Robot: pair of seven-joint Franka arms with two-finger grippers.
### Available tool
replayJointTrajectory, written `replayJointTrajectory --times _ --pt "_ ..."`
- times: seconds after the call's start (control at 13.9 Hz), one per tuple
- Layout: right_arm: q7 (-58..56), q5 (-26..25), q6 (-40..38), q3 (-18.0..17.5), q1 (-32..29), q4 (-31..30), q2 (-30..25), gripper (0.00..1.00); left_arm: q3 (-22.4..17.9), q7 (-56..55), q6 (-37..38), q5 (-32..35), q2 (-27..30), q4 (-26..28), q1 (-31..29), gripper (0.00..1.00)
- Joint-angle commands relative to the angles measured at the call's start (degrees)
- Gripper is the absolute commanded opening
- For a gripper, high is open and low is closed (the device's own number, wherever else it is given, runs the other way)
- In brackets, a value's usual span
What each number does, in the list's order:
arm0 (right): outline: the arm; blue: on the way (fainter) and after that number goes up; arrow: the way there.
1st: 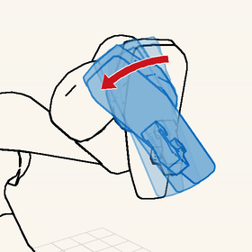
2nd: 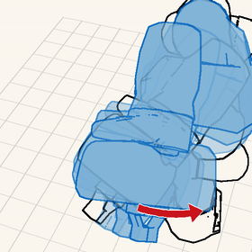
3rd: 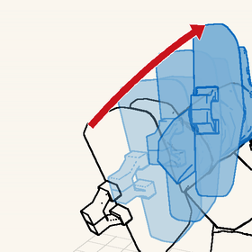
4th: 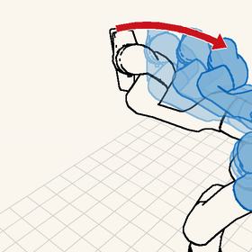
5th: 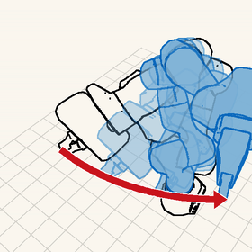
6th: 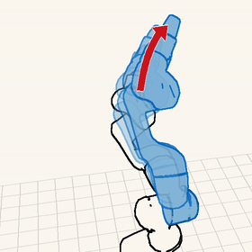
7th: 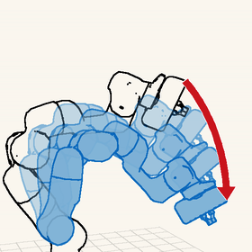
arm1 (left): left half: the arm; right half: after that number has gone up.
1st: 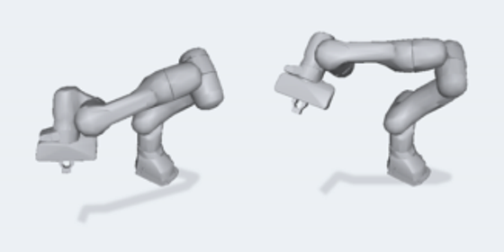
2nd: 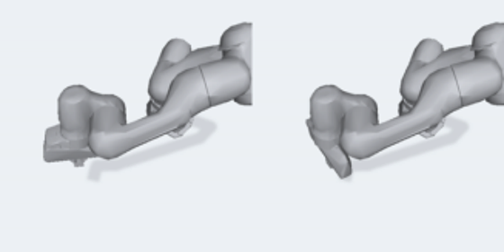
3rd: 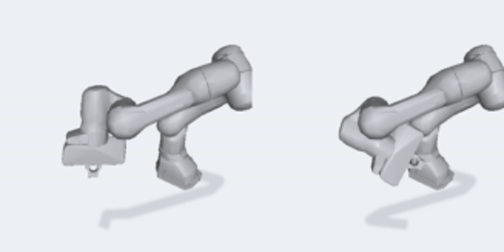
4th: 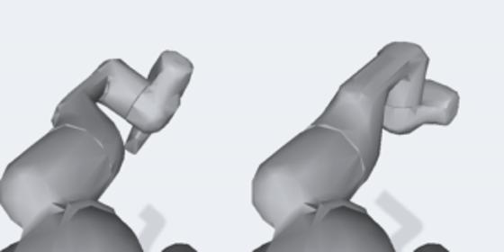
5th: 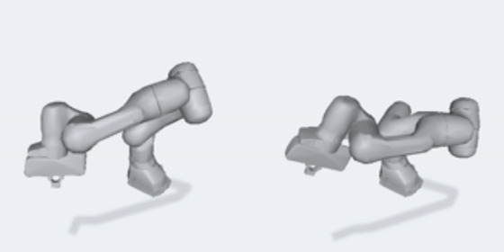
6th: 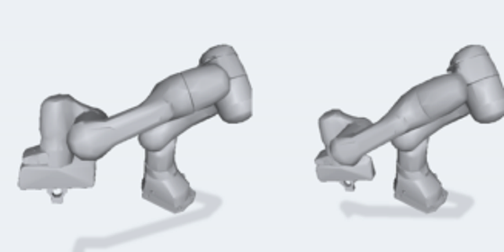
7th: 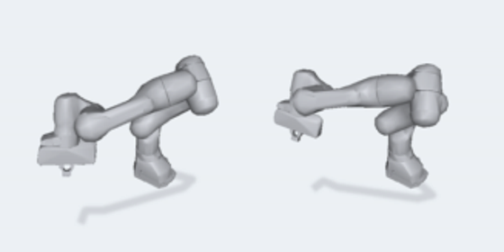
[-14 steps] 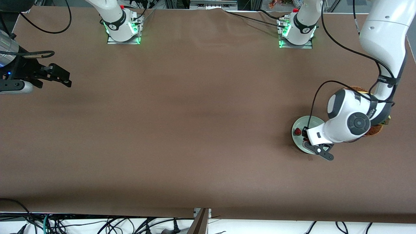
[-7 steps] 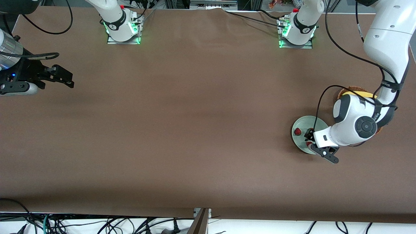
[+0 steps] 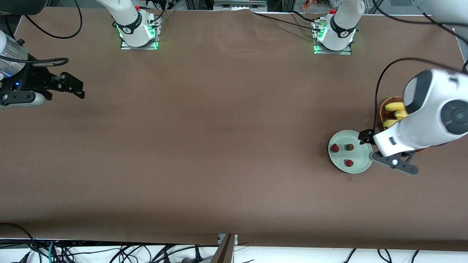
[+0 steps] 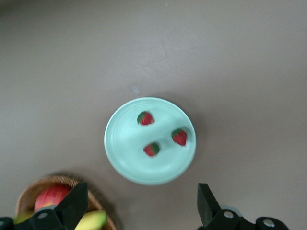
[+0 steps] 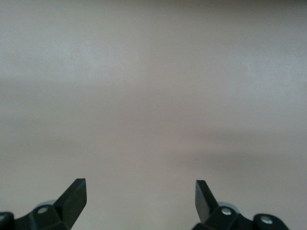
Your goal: Collect all strawberries into plate
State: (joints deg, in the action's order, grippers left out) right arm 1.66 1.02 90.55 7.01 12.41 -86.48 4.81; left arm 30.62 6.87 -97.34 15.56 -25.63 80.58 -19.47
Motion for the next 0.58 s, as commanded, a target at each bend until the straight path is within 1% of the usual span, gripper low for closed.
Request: replayJointTrajectory --times 0.0,0.07,0.14,0.22,0.29,0.36,0.43,0.5 --pt "0.0 -1.1 -0.5 -0.2 0.8 1.1 0.3 1.00 -6.0 -5.0 4.4 -5.4 8.4 -2.0 4.3 1.00" --pt "0.0 -1.1 -0.5 -0.2 1.0 1.1 0.3 1.00 -12.2 -6.9 4.5 -9.1 12.8 0.8 9.0 1.00" --pt "0.0 -1.1 -0.5 -0.2 1.0 1.1 0.3 1.00 -18.1 -7.5 4.6 -12.4 16.8 4.4 12.3 1.00" --pt "0.0 -1.1 -0.5 -0.2 1.0 1.1 0.3 1.00 -23.2 -7.0 4.0 -12.9 20.5 9.5 16.4 1.00" --pt "0.0 -1.1 -0.5 -0.2 1.0 1.1 0.3 1.00 -27.1 -7.3 1.0 -12.8 23.3 14.1 19.6 1.00" --pt "0.0 -1.1 -0.5 -0.2 1.0 1.1 0.3 1.00 -28.8 -7.6 -1.3 -13.5 26.0 18.0 20.6 1.00" --pt "0.0 -1.1 -0.5 -0.2 1.0 1.1 0.3 1.00 -29.2 -7.6 -2.1 -14.7 26.9 19.6 20.9 1.00" --pt "0.0 -1.1 -0.4 -0.2 1.0 1.1 0.3 1.00 -29.2 -7.5 -2.1 -15.0 26.8 19.6 20.9 1.00"
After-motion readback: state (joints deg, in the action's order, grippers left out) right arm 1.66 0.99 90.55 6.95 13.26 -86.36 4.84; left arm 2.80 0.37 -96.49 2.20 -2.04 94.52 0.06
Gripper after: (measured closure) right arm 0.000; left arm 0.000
